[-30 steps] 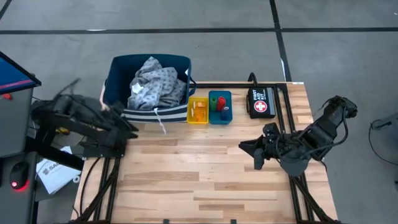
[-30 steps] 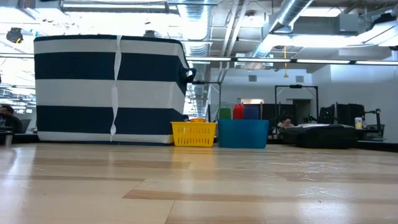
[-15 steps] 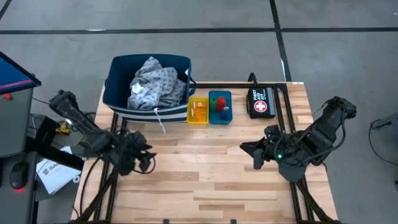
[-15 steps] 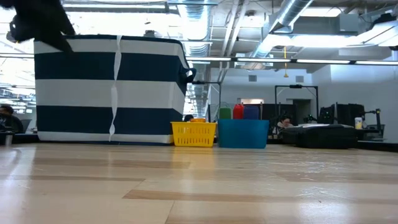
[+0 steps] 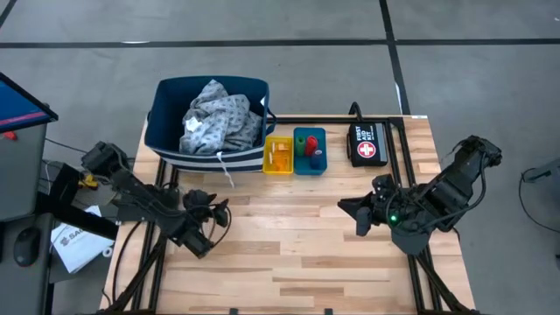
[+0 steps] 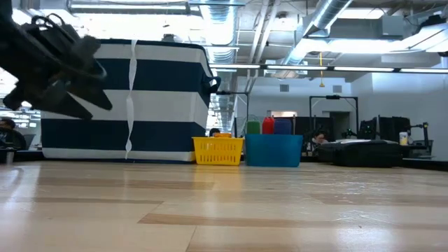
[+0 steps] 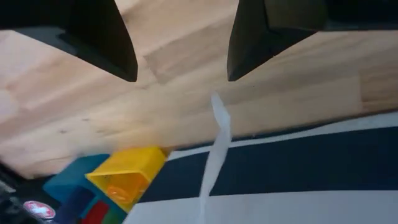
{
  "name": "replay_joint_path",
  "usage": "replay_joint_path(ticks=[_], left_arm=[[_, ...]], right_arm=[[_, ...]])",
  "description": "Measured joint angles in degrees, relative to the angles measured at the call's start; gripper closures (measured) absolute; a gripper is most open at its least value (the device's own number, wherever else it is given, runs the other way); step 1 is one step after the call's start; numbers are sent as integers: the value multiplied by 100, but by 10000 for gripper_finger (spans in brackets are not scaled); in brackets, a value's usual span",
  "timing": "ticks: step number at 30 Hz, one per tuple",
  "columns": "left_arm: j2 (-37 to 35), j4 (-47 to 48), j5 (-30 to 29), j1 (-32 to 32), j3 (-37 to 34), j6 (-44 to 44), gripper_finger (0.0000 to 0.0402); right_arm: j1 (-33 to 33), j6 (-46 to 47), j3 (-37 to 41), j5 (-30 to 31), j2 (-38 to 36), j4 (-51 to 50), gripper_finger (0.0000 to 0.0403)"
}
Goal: Pick & place medical supplies in basket/bin
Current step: Put the blue patient gown into the left blue bin
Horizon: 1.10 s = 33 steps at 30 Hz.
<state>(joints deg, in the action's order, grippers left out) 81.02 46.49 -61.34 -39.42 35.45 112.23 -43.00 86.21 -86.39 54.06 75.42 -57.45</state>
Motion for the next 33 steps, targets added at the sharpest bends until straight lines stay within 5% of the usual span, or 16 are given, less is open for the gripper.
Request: replay_joint_path(ticks=[16,28,33], left_arm=[[838,12,-1289,1277,-45,-86,160],[823,-1658,-1433,1839,-47,-1728,161],[781,-1844,-1121,2180,-47,-1821,214]], right_arm=[[0,249,0,-168,0,-72,326],[4,249,0,-169,0,-128,326],[0,239,0,-168,0,-127,326]])
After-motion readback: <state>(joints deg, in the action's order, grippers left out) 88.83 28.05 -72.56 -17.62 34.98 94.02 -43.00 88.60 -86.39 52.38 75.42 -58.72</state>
